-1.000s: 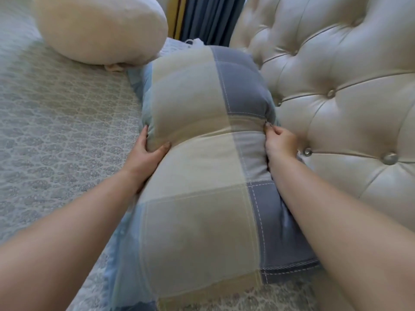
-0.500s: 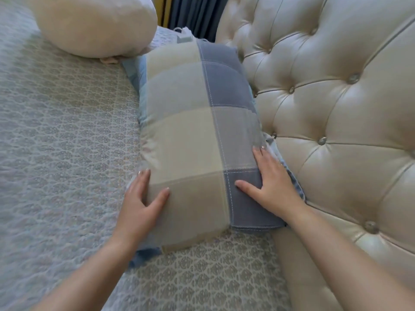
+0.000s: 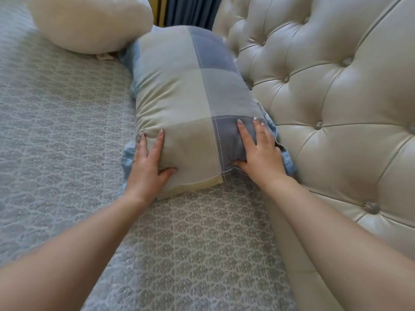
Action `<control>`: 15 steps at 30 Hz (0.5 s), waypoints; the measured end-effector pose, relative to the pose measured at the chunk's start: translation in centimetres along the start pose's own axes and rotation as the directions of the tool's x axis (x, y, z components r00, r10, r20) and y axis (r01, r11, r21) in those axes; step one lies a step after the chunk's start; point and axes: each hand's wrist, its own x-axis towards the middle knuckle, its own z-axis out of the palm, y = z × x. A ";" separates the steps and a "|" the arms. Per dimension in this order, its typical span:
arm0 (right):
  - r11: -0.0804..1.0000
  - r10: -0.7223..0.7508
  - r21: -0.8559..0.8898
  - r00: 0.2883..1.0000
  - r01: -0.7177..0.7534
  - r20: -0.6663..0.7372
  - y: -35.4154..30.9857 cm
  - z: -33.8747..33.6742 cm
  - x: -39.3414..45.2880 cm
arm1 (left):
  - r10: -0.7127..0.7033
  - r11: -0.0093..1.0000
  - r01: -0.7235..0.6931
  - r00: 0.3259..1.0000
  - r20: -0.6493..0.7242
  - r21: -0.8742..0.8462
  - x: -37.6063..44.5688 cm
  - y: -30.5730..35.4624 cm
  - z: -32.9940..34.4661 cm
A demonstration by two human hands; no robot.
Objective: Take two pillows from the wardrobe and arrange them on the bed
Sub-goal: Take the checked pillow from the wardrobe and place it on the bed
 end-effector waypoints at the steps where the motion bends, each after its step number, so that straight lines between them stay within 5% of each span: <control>1: 1.000 0.010 -0.009 0.999 -0.009 0.042 -0.3 0.5 0.4 | -0.011 0.999 0.010 1.000 0.025 0.047 0.5 -0.4 0.2; 9: 0.995 0.093 -0.064 0.946 -0.076 0.312 -1.6 0.9 -1.2 | -0.112 0.970 0.080 0.985 0.133 0.228 -0.2 0.1 0.4; 13: 0.925 0.088 0.321 0.937 -0.203 0.338 -2.9 -3.6 -4.6 | -0.161 0.984 0.148 0.978 0.130 0.101 -4.4 2.9 -2.3; 15: 0.820 0.111 0.517 0.954 -0.246 0.278 -2.9 -6.4 -8.2 | -0.176 0.972 0.204 0.959 0.221 -0.114 -7.4 5.0 -3.5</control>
